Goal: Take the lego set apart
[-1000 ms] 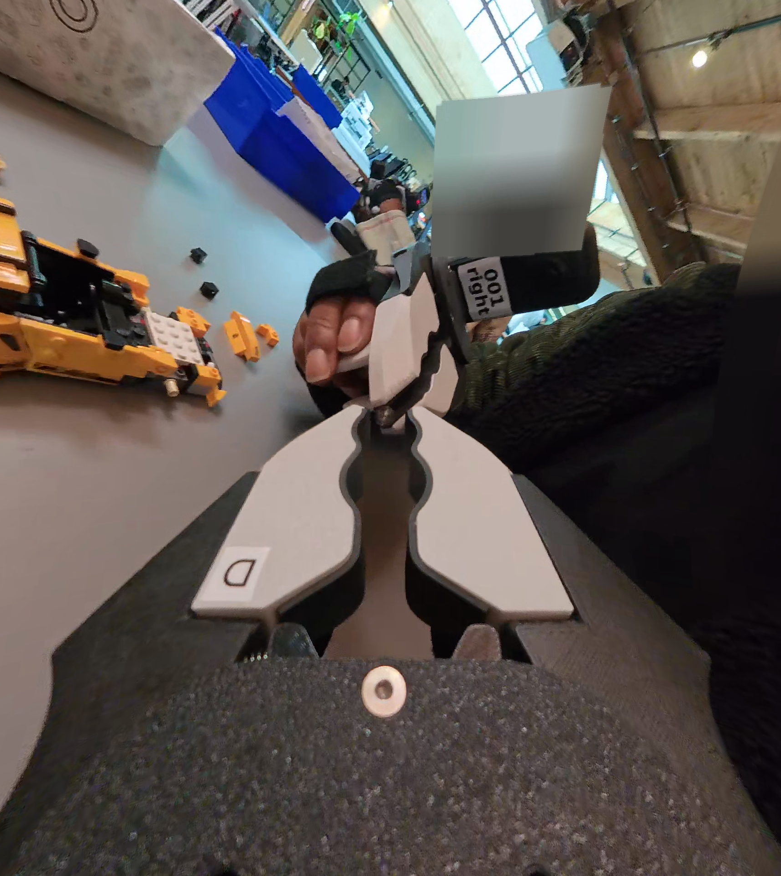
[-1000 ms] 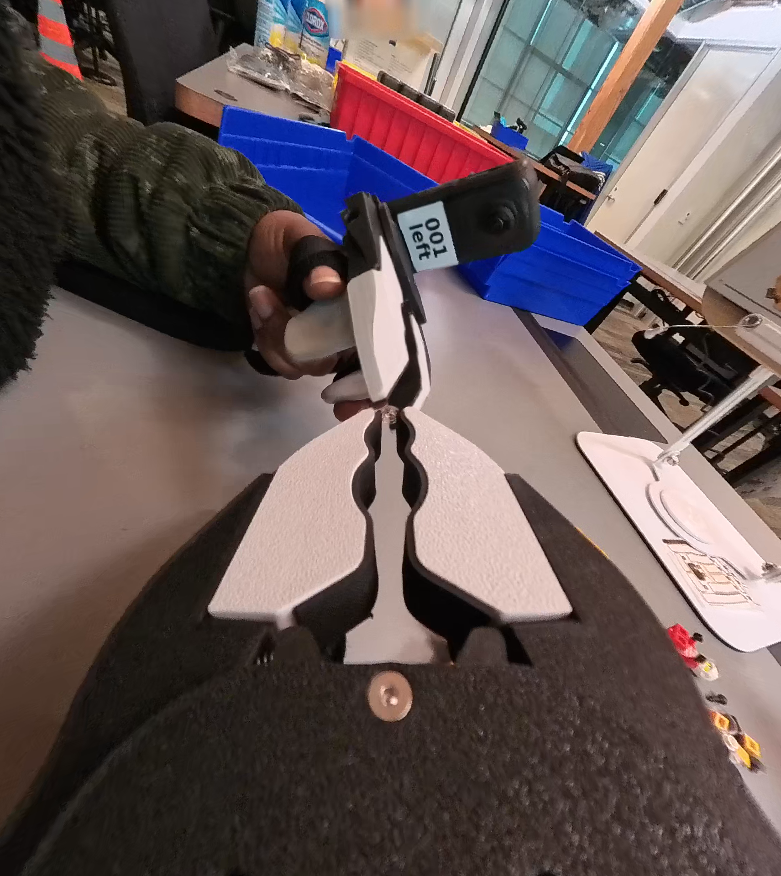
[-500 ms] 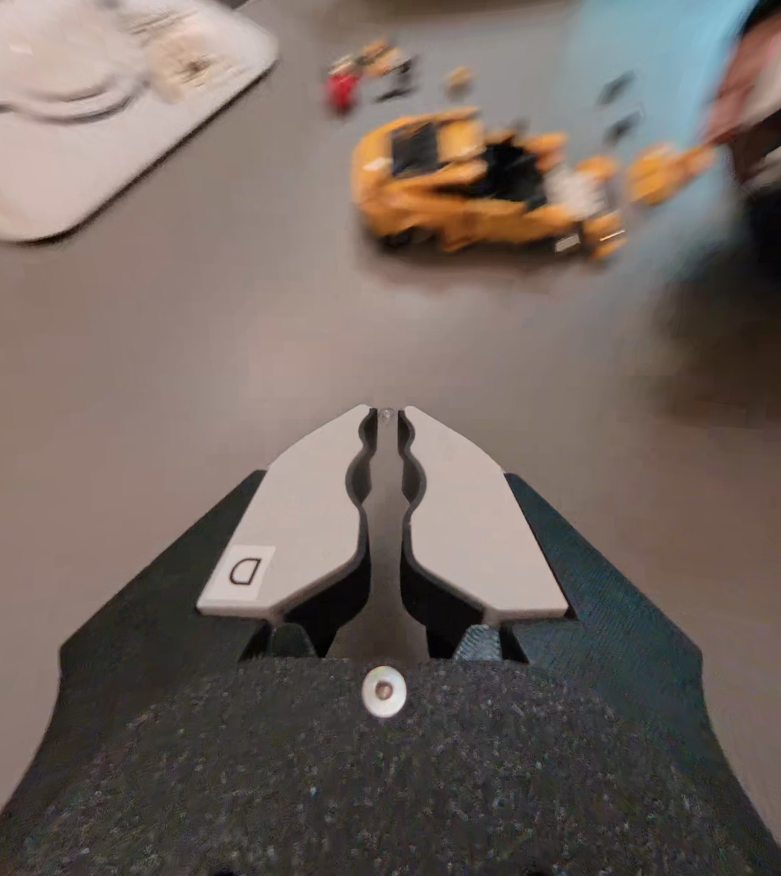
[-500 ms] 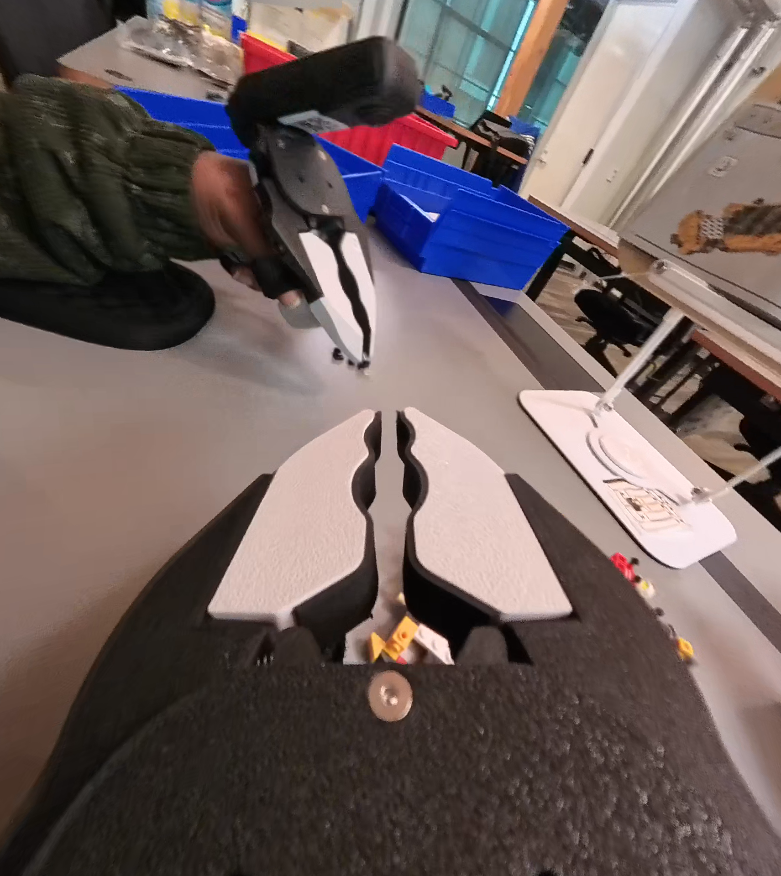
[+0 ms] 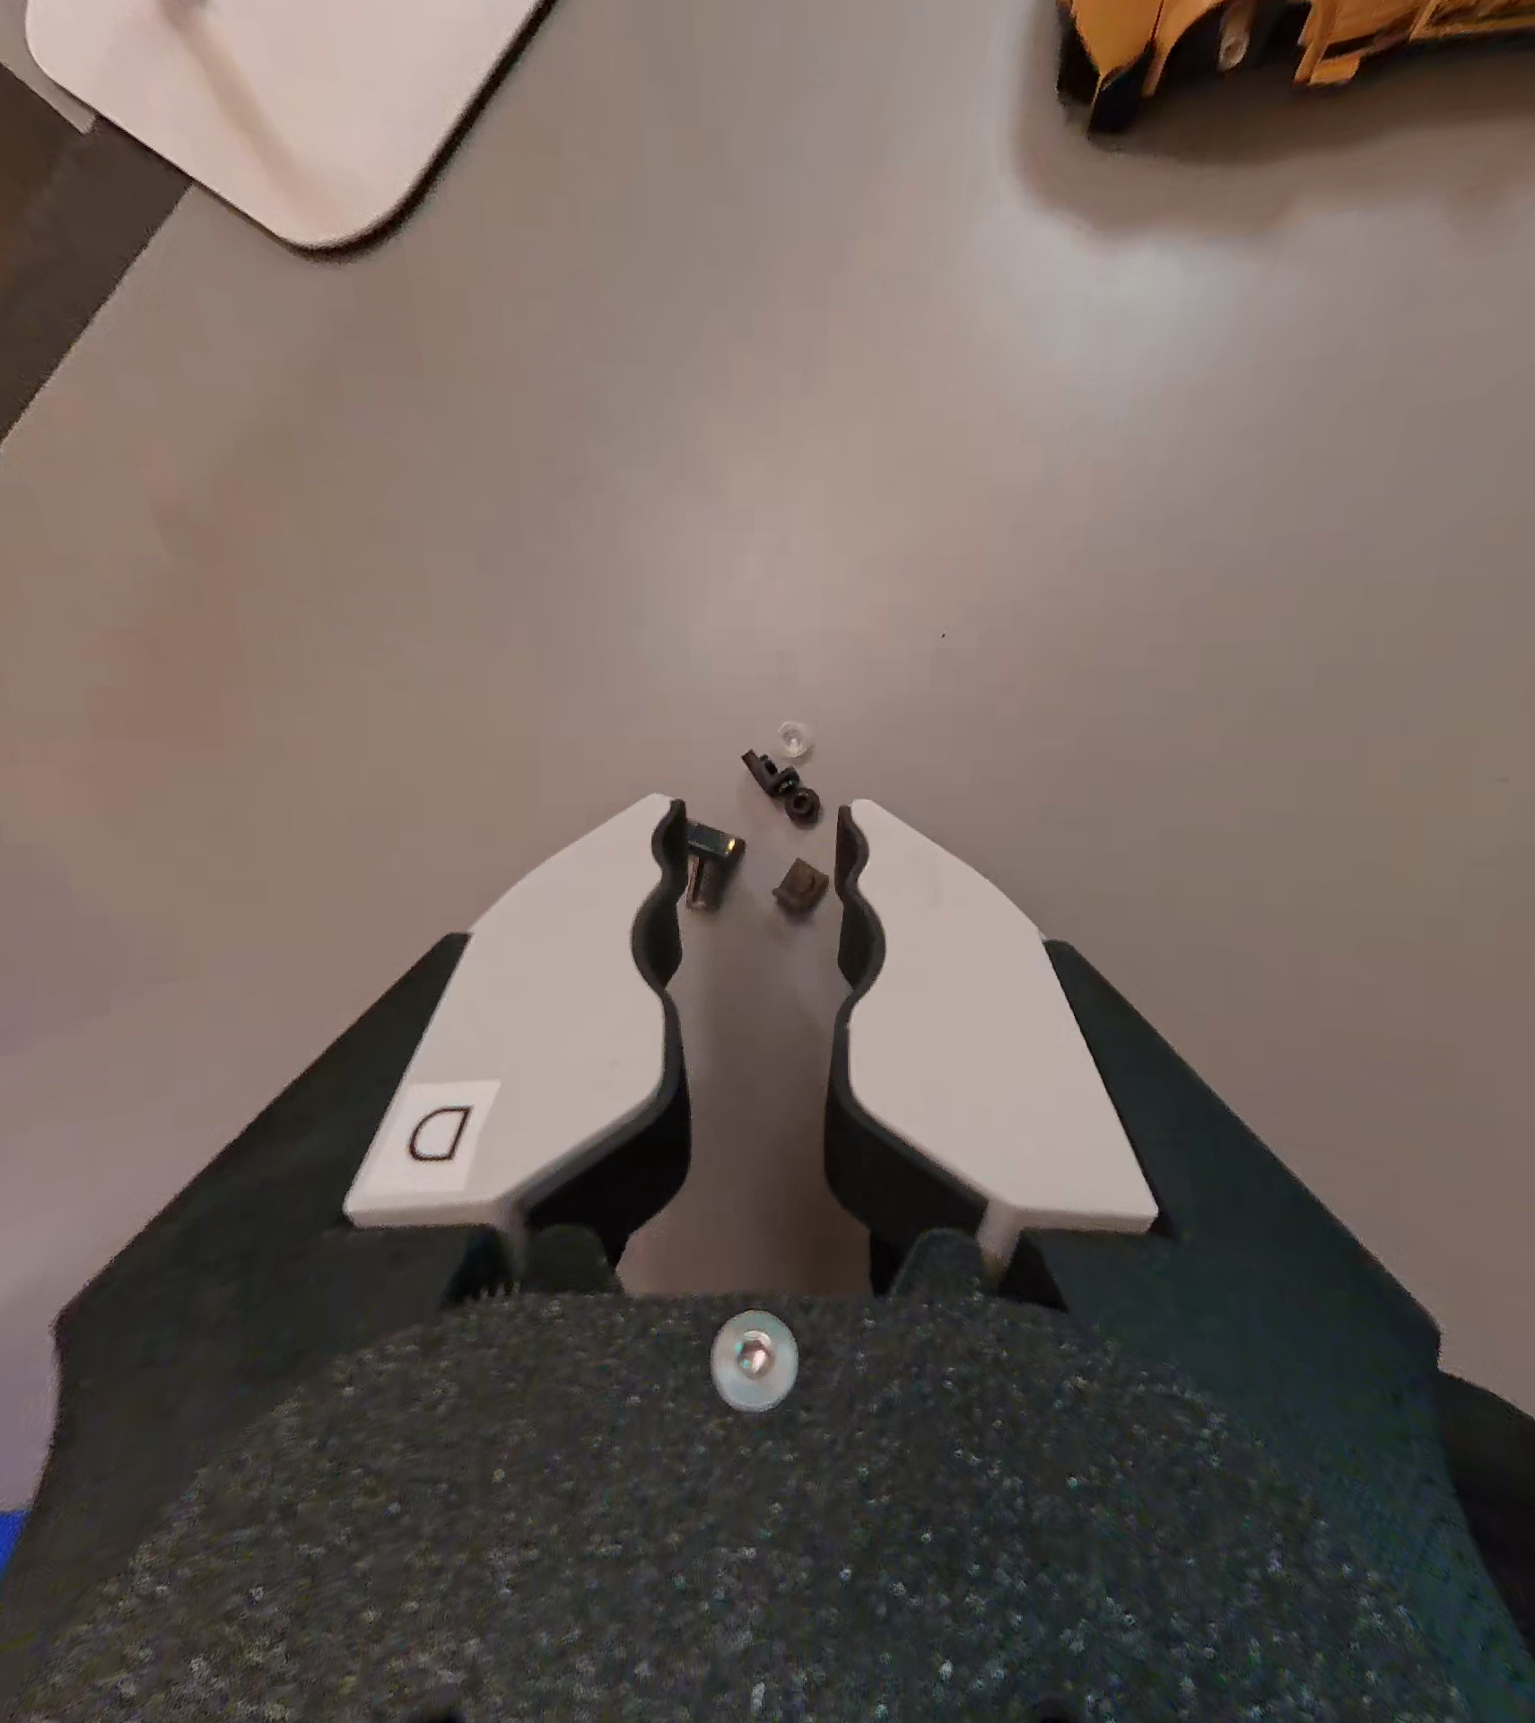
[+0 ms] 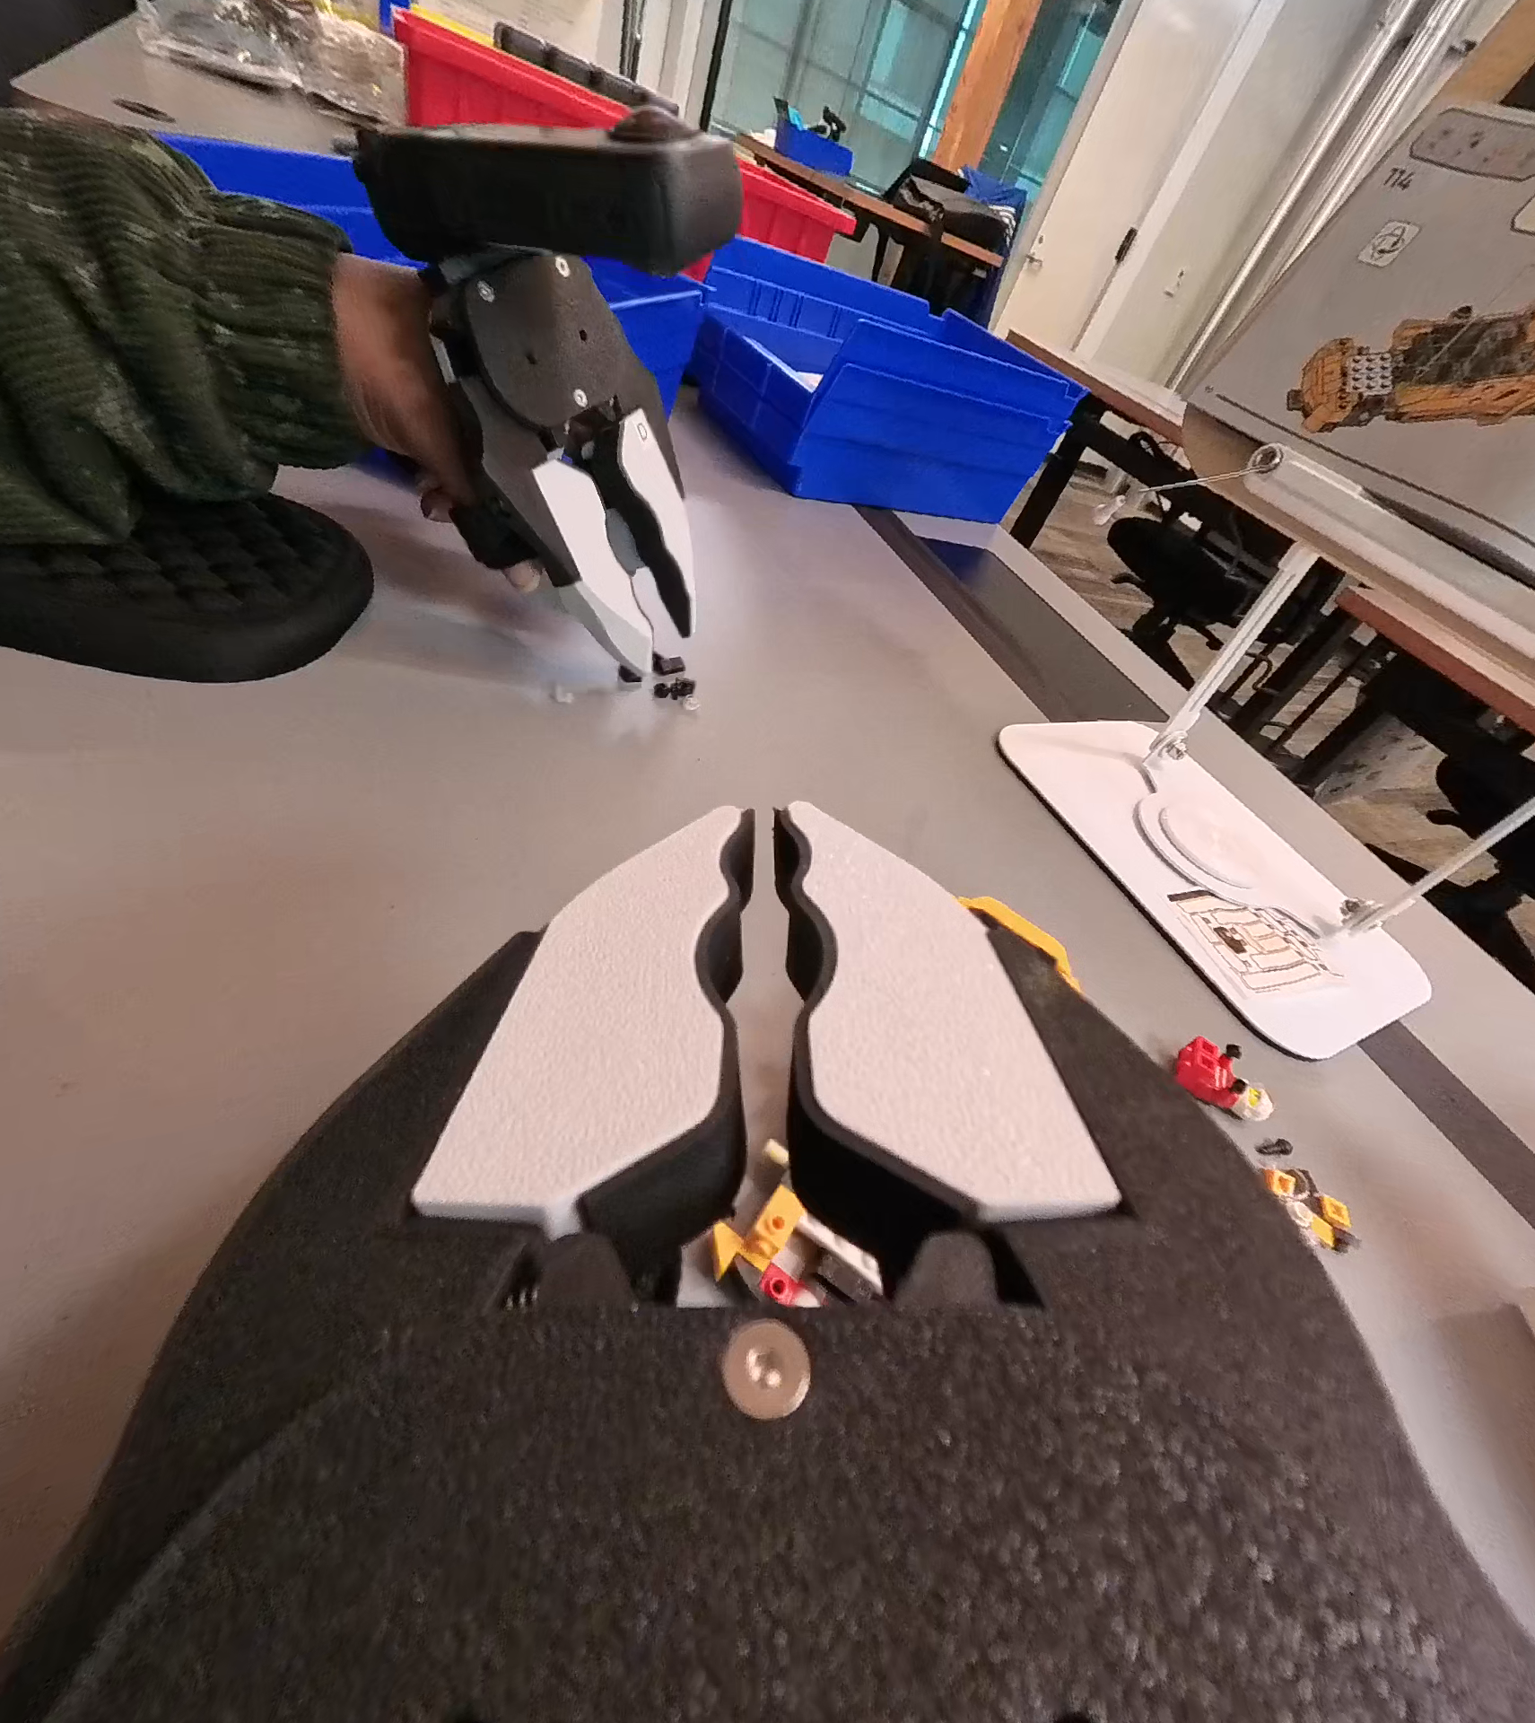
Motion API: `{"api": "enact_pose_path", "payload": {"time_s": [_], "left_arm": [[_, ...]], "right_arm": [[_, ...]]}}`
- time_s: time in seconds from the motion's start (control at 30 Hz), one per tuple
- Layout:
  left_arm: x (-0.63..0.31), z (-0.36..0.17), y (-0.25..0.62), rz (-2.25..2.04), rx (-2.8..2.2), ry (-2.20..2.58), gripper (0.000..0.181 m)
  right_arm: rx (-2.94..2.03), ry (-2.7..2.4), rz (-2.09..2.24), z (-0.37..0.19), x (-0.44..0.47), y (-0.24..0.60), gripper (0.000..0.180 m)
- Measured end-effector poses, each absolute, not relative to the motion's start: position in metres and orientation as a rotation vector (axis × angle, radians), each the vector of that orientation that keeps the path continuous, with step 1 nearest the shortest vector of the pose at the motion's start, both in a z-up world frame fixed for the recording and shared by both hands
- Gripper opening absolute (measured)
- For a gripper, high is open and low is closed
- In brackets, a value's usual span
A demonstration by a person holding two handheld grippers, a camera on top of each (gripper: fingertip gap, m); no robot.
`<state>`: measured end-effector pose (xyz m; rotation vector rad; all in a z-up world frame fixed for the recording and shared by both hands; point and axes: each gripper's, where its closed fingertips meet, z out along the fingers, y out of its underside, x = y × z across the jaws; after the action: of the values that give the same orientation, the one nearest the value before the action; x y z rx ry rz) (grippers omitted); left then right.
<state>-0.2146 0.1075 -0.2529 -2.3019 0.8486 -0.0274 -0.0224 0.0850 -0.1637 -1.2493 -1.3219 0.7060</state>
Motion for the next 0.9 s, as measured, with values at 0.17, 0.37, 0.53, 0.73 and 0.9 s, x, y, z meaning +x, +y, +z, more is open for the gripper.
{"api": "enact_pose_path", "payload": {"time_s": [0.17,0.37,0.53,0.73,0.9], "left_arm": [[-0.195,-0.228,0.113,-0.149,-2.156,0.810,0.024],[-0.153,-0.213,0.106,-0.337,-2.007,0.873,0.010],[-0.113,-0.218,0.096,-0.418,-1.937,0.993,0.006],[-0.091,-0.229,0.089,-0.440,-1.937,1.071,0.006],[-0.081,-0.233,0.088,-0.416,-1.923,1.100,0.007]], "right_arm": [[-1.315,-1.239,0.673,-0.161,-0.013,0.104,0.003],[-1.410,-1.062,0.614,-0.151,0.015,0.141,0.005],[-1.510,-1.033,0.565,-0.159,0.034,0.162,0.011],[-1.672,-1.289,0.574,-0.204,0.021,0.142,0.021],[-1.699,-1.455,0.506,-0.228,0.005,0.119,0.020]]}}
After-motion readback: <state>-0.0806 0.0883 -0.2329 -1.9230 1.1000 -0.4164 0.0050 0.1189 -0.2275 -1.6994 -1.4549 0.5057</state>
